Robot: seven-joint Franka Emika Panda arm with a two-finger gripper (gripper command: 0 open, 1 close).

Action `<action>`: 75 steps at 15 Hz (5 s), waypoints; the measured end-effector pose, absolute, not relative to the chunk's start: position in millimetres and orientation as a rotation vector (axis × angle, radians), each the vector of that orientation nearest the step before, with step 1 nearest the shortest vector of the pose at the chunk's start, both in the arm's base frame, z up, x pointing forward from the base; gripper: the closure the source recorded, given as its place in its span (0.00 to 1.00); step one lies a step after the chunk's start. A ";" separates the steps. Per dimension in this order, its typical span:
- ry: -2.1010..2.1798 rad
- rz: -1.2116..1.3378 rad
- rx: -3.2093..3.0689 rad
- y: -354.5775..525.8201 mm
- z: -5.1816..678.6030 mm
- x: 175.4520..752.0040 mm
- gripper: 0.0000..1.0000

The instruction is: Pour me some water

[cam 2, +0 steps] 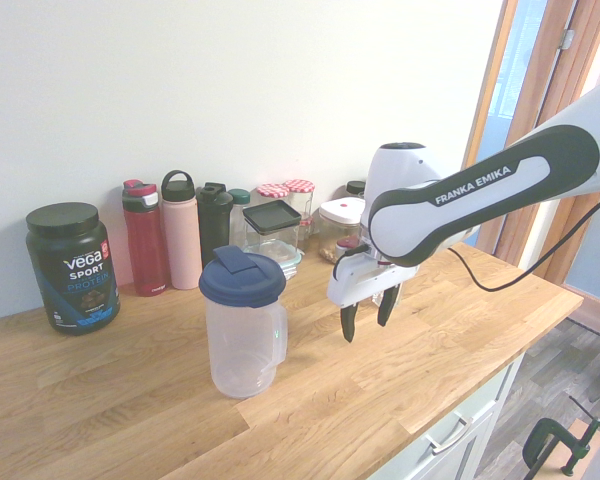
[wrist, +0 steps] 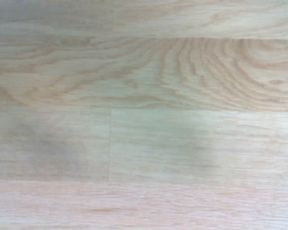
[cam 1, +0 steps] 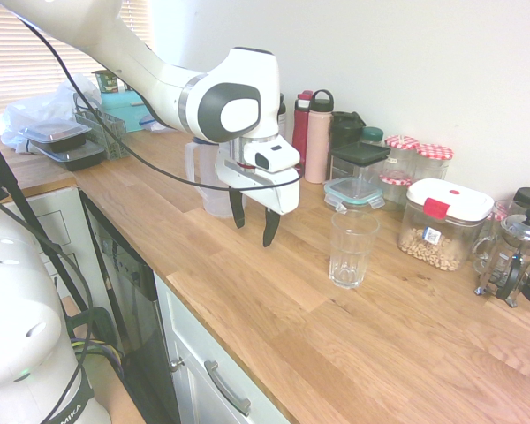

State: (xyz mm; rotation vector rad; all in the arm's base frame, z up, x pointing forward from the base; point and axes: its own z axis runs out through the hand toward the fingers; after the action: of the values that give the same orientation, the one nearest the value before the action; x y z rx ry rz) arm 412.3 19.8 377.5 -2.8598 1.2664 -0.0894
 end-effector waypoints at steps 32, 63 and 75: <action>1.077 -0.563 -2.732 228.1 453.0 377.4 1.00; 0.230 -0.352 -2.978 -137.4 558.3 237.2 1.00; 0.073 -0.242 -3.171 -285.3 570.3 333.9 1.00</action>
State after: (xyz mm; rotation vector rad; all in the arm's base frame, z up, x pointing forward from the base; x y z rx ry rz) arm 333.9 -285.3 570.3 -3.1711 0.0734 -0.2424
